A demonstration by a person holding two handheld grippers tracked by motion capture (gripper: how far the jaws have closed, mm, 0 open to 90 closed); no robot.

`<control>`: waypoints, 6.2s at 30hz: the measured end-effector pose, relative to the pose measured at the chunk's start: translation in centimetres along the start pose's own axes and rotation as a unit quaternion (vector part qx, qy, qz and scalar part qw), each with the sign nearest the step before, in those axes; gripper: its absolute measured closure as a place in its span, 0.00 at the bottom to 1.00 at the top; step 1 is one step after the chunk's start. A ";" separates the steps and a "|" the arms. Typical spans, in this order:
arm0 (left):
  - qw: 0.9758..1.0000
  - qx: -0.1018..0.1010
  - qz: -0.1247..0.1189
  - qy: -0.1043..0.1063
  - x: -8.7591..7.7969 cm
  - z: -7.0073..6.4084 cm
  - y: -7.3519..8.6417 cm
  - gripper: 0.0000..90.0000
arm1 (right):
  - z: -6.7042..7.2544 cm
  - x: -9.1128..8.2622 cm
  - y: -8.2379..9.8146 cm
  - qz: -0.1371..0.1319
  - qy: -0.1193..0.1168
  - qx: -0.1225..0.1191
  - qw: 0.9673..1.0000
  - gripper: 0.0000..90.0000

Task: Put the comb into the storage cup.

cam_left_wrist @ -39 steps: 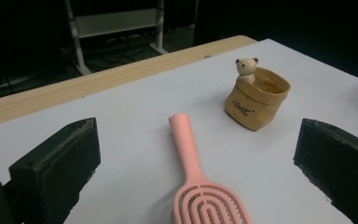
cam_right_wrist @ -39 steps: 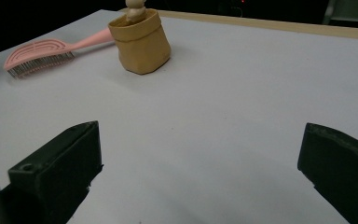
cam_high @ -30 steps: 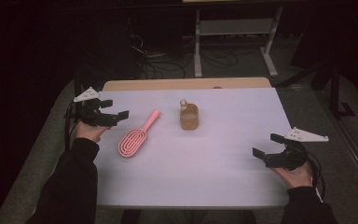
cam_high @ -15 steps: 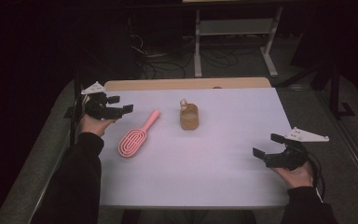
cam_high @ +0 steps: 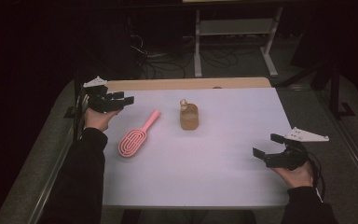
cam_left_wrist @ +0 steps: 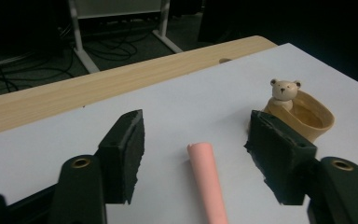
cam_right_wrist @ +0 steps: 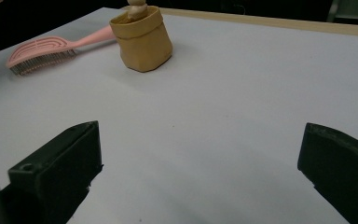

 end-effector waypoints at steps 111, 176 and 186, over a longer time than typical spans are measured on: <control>0.940 0.103 0.324 0.036 8.5 -6.3 10.4 1.00 | -0.1 0.6 0.9 0.026 0.001 -0.004 1.000 0.00; 0.942 0.110 0.317 0.015 0.2 -3.9 13.2 1.00 | 0.2 0.5 1.4 0.042 -0.004 -0.011 0.999 0.00; 0.936 0.121 0.332 0.011 -0.9 -3.2 12.9 1.00 | 0.0 0.4 1.5 0.042 -0.004 -0.009 0.999 0.00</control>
Point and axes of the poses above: each handheld gripper's, and its own axes: x roughly forward along the jaws, y roughly out of its underside, z roughly to its left, the point moved 9 cm from there along x, roughly forward along the jaws, and after that the axes turned 10 degrees about y, right-handed, at the moved point
